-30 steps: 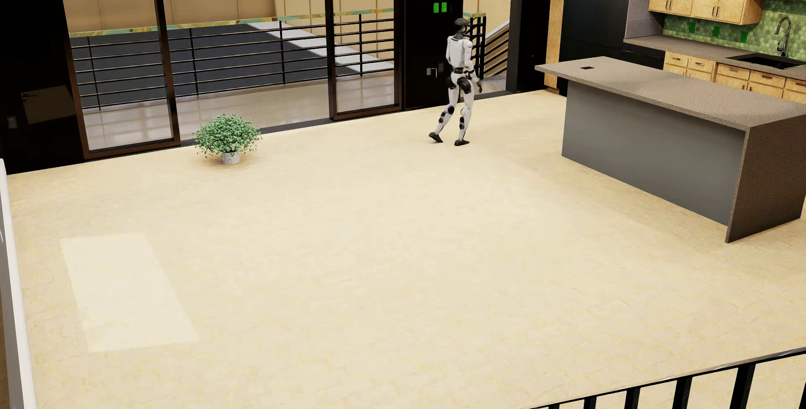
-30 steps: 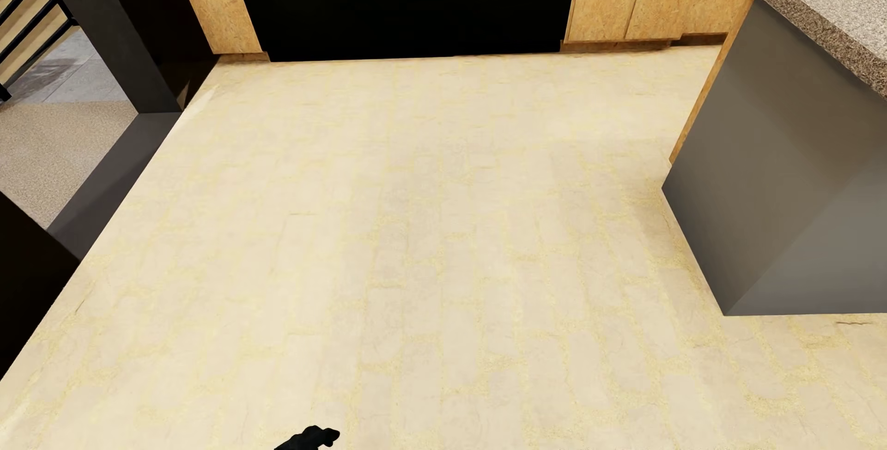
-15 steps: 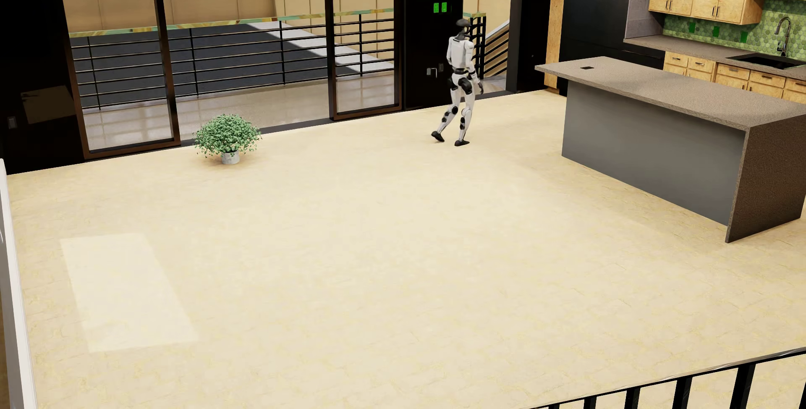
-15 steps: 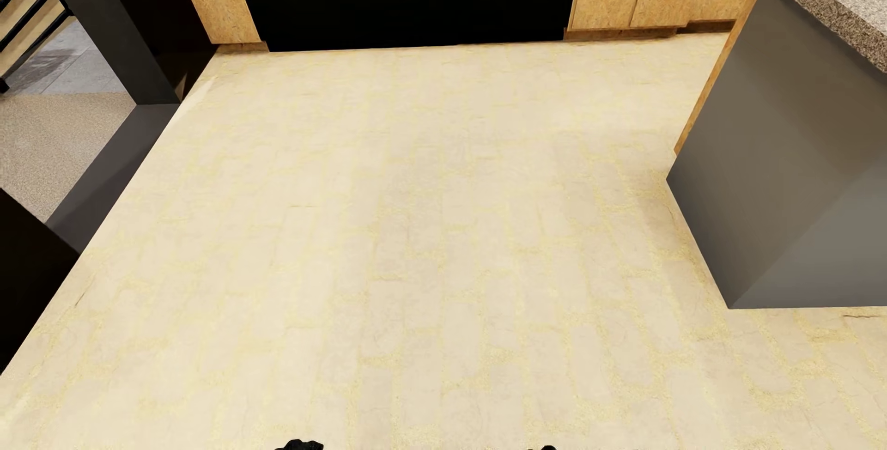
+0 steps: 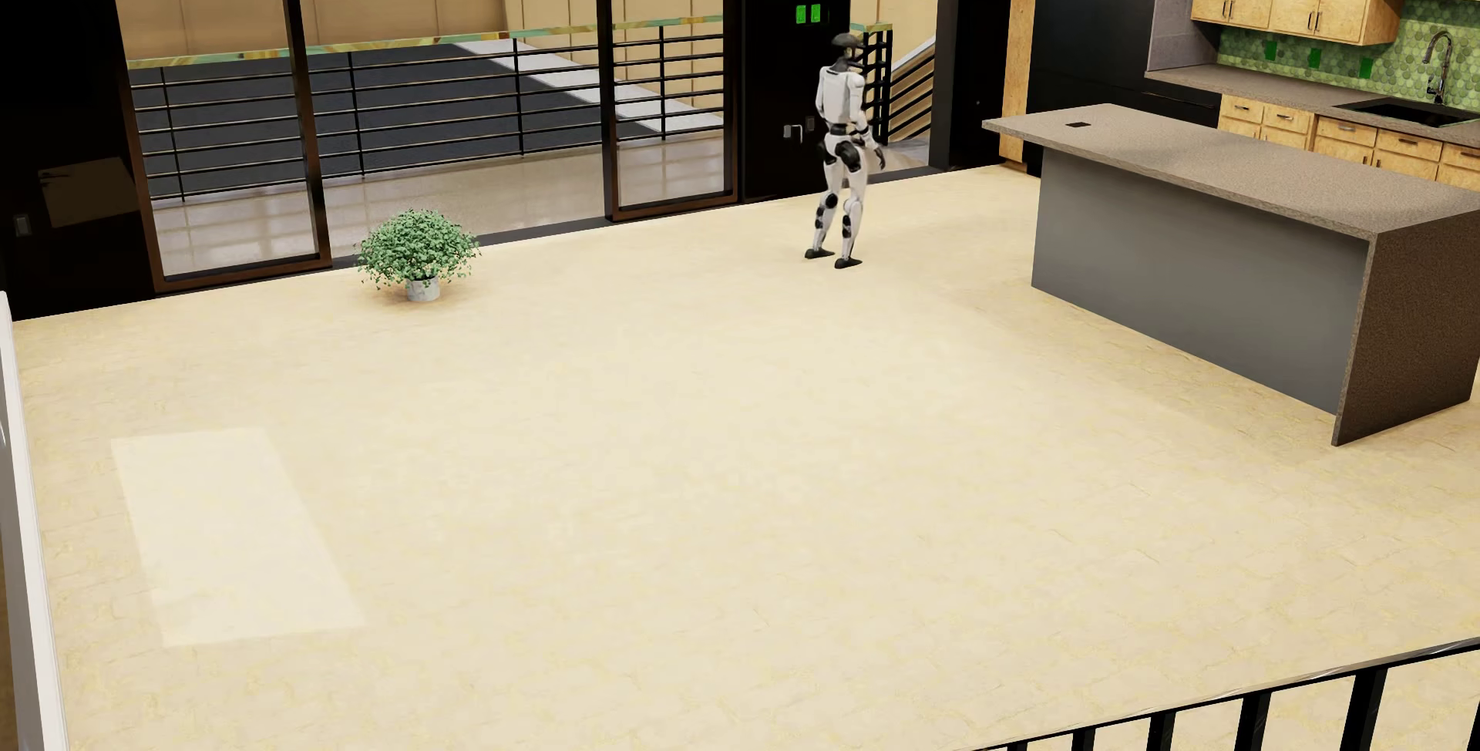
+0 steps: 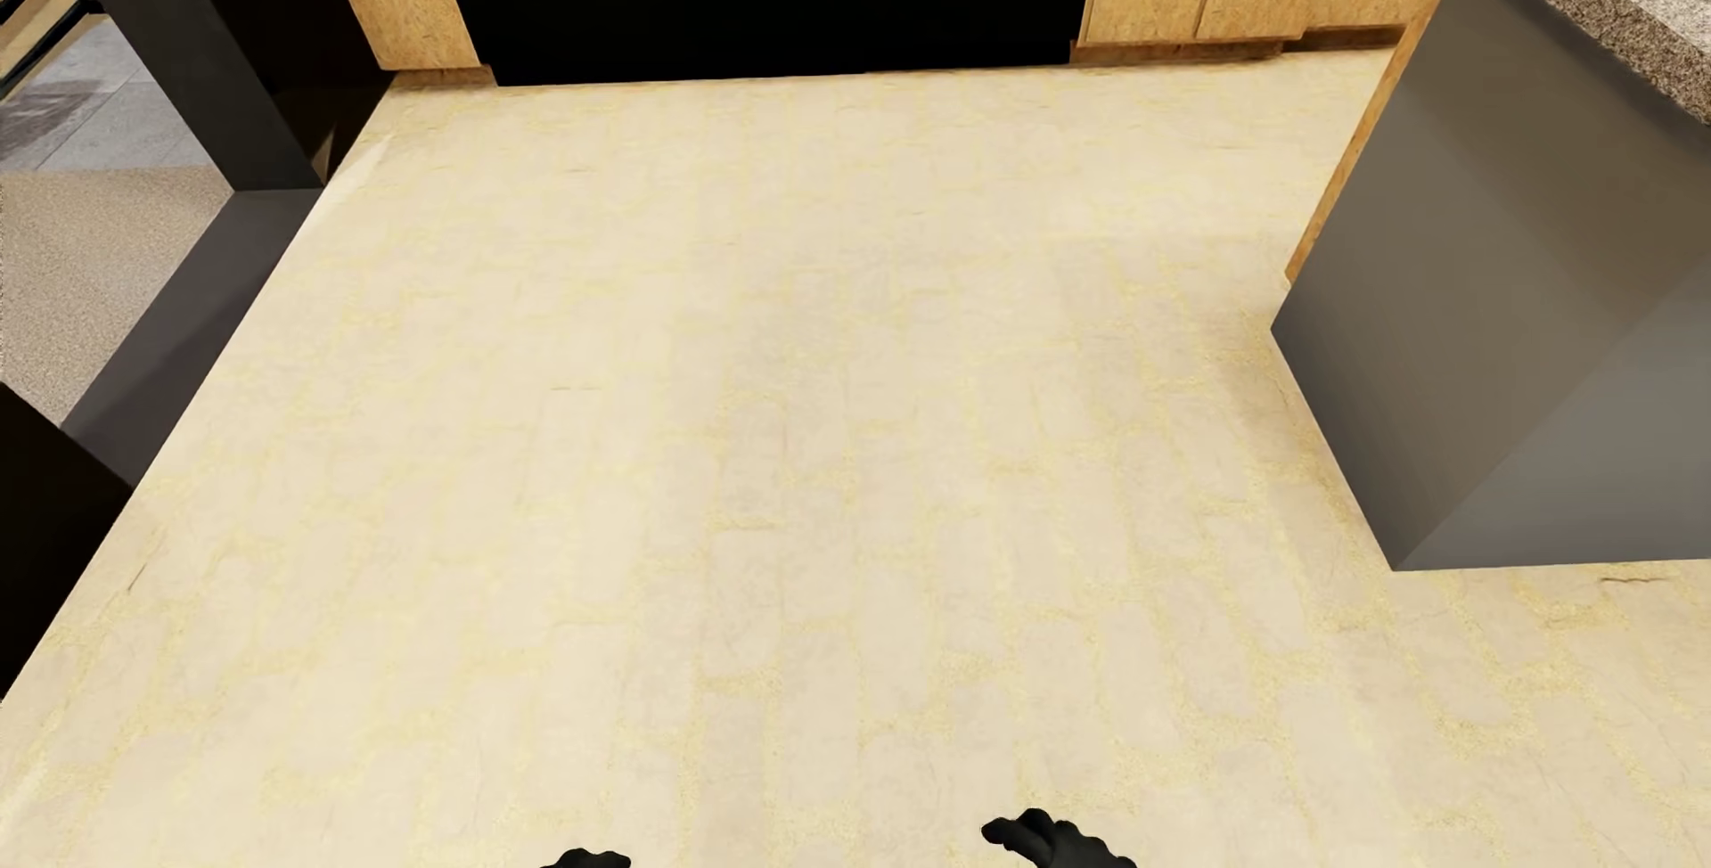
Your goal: Approach the counter
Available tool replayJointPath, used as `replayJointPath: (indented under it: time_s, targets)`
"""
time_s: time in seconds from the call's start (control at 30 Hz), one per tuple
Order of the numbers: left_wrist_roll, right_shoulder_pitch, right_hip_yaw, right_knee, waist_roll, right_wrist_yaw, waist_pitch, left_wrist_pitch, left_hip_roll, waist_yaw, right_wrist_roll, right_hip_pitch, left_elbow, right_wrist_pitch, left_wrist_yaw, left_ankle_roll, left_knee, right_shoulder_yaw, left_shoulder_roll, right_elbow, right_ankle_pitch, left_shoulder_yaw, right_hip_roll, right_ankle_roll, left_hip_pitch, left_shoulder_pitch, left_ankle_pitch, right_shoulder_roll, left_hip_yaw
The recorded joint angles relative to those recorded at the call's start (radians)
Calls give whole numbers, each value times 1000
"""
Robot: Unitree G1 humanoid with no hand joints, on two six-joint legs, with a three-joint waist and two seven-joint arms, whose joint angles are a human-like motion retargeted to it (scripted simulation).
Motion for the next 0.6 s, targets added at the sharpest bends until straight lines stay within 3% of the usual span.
replayJointPath:
  time_s: [0.07,0.17,0.23,0.6]
  targets:
    - [12,31,-5,-2,-10,-31,-2,6,-25,-1,7,6,24,14,-10,11,-54,-17,-6,1,-1,-14,-25,13,27,-19,20,1,-6]
    - [13,67,-13,-1,-26,-135,-4,-10,-60,3,-16,7,36,100,3,27,-97,-6,-12,6,-2,-5,-61,33,48,-38,36,18,-17]
    - [2,65,-7,5,-35,-153,-7,-18,-77,10,-23,-1,30,129,20,38,-108,18,-20,32,0,13,-77,46,49,-36,43,26,-13]
    - [17,-2,20,130,-85,-138,-9,14,-90,19,51,-115,93,40,7,73,-71,74,-5,-119,32,11,-87,76,-3,-44,41,10,70]
